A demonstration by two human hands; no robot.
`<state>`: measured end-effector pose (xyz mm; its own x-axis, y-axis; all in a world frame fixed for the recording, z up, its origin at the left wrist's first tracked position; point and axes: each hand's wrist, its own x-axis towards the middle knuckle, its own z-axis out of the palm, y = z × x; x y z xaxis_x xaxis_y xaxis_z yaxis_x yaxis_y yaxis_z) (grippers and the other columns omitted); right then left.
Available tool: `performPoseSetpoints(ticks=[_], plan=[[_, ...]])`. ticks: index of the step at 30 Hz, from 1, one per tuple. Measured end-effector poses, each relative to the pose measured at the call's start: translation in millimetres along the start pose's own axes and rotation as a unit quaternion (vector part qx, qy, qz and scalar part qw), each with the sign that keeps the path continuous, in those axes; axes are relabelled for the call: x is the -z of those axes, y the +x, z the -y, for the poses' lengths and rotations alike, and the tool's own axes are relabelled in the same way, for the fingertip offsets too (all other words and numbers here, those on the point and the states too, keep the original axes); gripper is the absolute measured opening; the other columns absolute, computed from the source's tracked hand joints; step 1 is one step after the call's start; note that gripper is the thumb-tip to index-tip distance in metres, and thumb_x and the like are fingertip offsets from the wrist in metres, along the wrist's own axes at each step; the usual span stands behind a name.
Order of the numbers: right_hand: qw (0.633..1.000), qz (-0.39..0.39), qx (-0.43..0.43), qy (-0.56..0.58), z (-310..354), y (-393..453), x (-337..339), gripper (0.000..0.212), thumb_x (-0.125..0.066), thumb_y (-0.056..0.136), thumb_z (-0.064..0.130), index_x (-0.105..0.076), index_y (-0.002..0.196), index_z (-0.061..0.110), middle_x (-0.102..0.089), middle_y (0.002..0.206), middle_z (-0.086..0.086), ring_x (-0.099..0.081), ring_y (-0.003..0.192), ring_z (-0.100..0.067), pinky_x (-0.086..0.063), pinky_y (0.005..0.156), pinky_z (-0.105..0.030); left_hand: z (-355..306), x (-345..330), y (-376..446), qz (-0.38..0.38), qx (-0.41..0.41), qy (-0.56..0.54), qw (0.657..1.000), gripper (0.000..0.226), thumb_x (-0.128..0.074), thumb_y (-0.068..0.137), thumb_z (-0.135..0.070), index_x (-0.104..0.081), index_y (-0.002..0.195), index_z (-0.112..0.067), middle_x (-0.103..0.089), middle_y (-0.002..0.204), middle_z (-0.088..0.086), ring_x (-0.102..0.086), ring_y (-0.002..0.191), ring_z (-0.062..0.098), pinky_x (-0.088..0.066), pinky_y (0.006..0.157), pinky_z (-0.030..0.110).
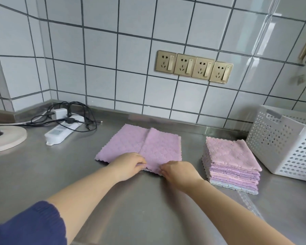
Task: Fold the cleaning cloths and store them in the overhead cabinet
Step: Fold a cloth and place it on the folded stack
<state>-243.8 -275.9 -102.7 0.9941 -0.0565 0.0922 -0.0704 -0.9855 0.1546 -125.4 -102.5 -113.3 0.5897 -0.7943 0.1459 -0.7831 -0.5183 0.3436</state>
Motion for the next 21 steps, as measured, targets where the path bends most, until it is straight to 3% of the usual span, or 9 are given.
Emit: performPoseSetpoints(ticks=[2, 7, 12, 18, 21], plan=[[0.999, 0.007, -0.016, -0.031, 3, 3, 2, 0.024, -0.04, 0.096, 0.02, -0.063, 0.099, 0.016, -0.065, 0.104, -0.005, -0.062, 0.091, -0.031, -0.038, 0.062, -0.031, 0, 0, 3, -0.017, 0.014, 0.009, 1.0, 0.021, -0.044, 0.096, -0.028, -0.056, 0.08, -0.021, -0.054, 0.077, -0.009, -0.05, 0.084, 0.017, -0.036, 0.069, 0.027], [0.999, 0.004, -0.043, -0.008, 12, 3, 13, 0.035, -0.04, 0.093, 0.048, -0.053, 0.081, 0.017, -0.064, 0.097, -0.006, -0.054, 0.081, -0.029, -0.032, 0.063, -0.029, 4, -3, 8, -0.07, 0.034, 0.013, 0.997, 0.022, -0.041, 0.095, -0.019, -0.06, 0.107, -0.018, -0.062, 0.113, -0.001, -0.055, 0.104, 0.02, -0.04, 0.079, 0.027], [0.997, 0.011, -0.073, -0.033, 12, 12, 12, 0.016, -0.043, 0.086, 0.008, -0.055, 0.094, 0.015, -0.064, 0.101, -0.008, -0.046, 0.073, -0.03, -0.033, 0.061, -0.03, 15, 0, 3, -0.076, 0.019, 0.015, 0.997, 0.019, -0.052, 0.089, -0.021, -0.063, 0.105, -0.02, -0.061, 0.109, -0.005, -0.055, 0.103, 0.015, -0.041, 0.079, 0.024], [0.991, -0.026, -0.115, 0.058, -9, 9, -8, 0.029, -0.045, 0.078, 0.007, -0.059, 0.099, 0.021, -0.062, 0.101, 0.001, -0.059, 0.091, -0.027, -0.045, 0.068, -0.032, 55, 15, -15, -0.104, 0.078, 0.088, 0.988, 0.034, -0.044, 0.088, -0.012, -0.064, 0.112, -0.025, -0.058, 0.118, -0.009, -0.053, 0.11, 0.014, -0.037, 0.075, 0.025], [0.974, -0.064, -0.171, 0.134, -11, 8, -11, 0.03, -0.043, 0.084, 0.011, -0.063, 0.102, 0.026, -0.065, 0.104, 0.004, -0.06, 0.094, -0.026, -0.045, 0.068, -0.03, 81, 28, -20, -0.114, 0.116, 0.078, 0.984, 0.029, -0.048, 0.09, -0.015, -0.066, 0.111, -0.024, -0.059, 0.117, -0.008, -0.055, 0.11, 0.017, -0.04, 0.077, 0.025]])
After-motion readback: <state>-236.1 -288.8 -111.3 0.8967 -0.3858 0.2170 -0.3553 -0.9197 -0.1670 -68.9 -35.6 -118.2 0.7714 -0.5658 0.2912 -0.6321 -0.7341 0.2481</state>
